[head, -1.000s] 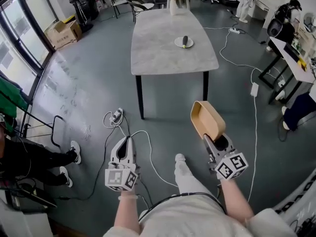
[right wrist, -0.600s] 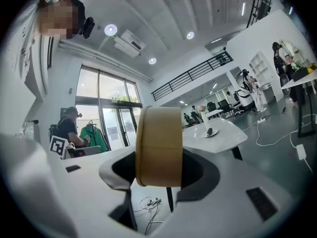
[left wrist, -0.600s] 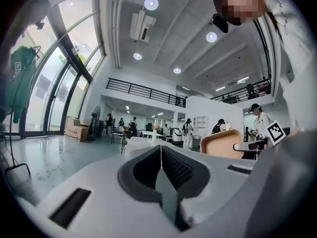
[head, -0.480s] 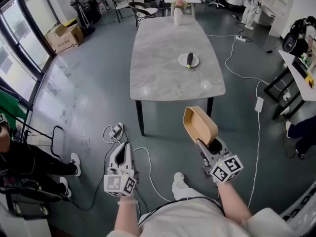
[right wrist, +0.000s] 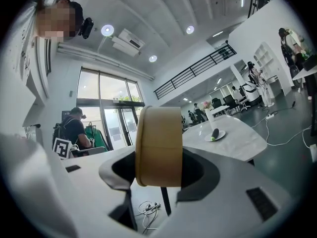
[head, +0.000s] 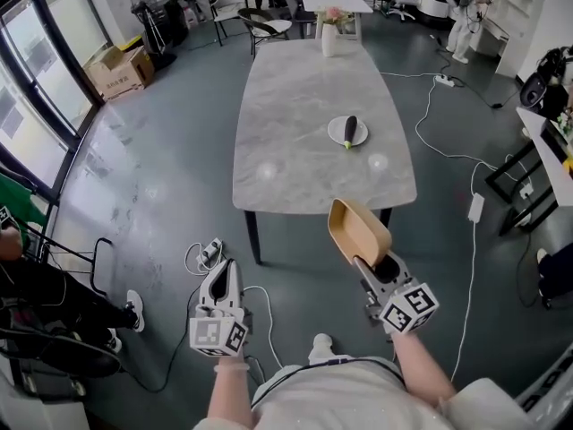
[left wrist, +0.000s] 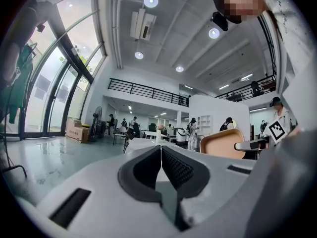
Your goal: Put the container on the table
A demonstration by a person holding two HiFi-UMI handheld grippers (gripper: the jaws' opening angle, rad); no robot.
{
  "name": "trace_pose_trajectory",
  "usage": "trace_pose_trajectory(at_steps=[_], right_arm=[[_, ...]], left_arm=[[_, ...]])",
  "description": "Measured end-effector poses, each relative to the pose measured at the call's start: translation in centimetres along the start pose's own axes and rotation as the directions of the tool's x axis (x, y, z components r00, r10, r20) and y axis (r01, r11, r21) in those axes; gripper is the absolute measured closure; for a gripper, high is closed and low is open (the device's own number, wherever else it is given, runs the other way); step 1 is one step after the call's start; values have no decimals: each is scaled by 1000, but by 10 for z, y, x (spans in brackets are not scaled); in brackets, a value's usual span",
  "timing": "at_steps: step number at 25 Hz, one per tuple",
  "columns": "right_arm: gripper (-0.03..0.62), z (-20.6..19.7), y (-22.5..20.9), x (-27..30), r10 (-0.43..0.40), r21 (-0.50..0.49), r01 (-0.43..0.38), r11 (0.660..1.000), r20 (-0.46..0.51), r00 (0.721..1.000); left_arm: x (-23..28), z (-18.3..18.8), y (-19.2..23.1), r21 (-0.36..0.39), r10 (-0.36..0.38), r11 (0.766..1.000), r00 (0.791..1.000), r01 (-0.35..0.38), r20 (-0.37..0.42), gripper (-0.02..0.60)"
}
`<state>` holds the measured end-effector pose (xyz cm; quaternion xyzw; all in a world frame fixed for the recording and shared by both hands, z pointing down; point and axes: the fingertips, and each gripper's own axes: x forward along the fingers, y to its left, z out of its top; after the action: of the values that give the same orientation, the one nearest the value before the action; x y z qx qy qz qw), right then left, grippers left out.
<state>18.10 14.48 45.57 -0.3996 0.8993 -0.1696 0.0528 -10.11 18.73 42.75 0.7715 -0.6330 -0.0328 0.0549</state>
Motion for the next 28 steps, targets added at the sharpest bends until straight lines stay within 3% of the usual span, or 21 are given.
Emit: trace_pose_trajectory(at_steps=[11,18,28], right_arm=[[375,-2,-36,16,-32,47,32,998,-13,999],[375,-8,-44,47,-20,72,23,997,-42,999],[375,8,-62,136,-29,69,32,997,-48,998]], left_arm=[[43,-12,-4,7,-27,1000,999,27,-27,575],[62,-23,20,-13,-1,1000,998,0,-61,575],[155,-6,67,-21,-63,998,997,62,-36,575]])
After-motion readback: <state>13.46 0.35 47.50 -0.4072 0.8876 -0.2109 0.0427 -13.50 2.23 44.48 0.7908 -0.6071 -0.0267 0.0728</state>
